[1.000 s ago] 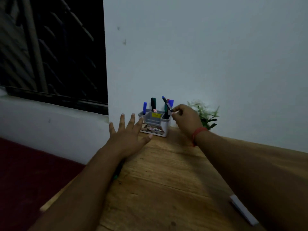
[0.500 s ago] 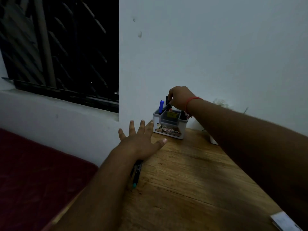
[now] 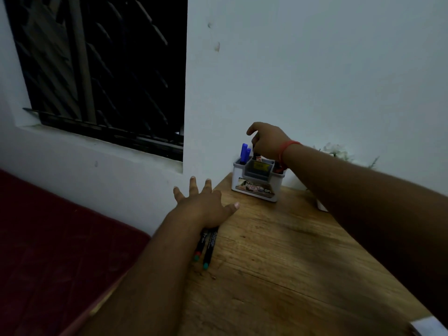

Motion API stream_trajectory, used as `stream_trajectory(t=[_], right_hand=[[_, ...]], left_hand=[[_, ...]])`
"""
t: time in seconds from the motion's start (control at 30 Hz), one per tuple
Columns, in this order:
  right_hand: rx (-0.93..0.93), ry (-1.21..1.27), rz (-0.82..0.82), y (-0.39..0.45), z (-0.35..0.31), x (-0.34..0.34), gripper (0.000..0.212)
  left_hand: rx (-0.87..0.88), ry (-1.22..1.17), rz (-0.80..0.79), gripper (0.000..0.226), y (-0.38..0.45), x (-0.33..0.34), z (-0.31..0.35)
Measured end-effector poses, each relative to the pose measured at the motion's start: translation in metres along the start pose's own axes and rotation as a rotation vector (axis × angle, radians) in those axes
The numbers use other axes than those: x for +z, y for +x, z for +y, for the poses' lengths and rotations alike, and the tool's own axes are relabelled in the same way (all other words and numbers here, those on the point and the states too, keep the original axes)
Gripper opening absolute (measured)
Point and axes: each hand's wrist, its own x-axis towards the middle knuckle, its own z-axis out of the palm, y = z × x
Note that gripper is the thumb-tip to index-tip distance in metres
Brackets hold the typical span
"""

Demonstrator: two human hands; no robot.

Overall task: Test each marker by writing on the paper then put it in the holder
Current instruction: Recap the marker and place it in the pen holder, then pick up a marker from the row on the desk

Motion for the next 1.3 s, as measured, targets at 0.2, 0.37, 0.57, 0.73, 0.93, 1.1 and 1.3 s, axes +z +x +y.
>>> stream_trajectory(t=[0.2,0.37,0.57,0.73,0.93,1.1,1.3], right_hand=[[-0.103,0.032,0.178,-0.049,0.006,-0.014,0.036],[-0.211,0.031,0.072,-0.125,0.021,-0.008,0.028],[-0.179,0.036,-0.081,-0.197,0.043,-0.008,0.028],[-0.123,0.067,-0.088,-0.24,0.063,-0.019,0.029],[-0.054,0.08,-0.097,-0.274,0.091,-0.035,0.026],[-0.055,0.116,-0.063,-0.299,0.11,-0.047,0.028],[-0.025,0.18,-0.023,-0.313,0.124,-0.054,0.025]], left_hand=[[-0.023,0.006,0.07,0.066,-0.001,-0.004,-0.006],[-0.039,-0.026,0.071,0.055,-0.013,-0.008,-0.009],[-0.031,-0.05,0.034,0.035,-0.022,-0.006,-0.002],[0.06,0.049,0.124,0.027,-0.027,0.002,0.016],[0.081,0.037,0.08,0.04,-0.027,0.01,0.042],[0.047,-0.081,0.092,0.051,-0.023,0.013,0.049],[0.03,-0.277,0.158,0.043,-0.019,0.019,0.048]])
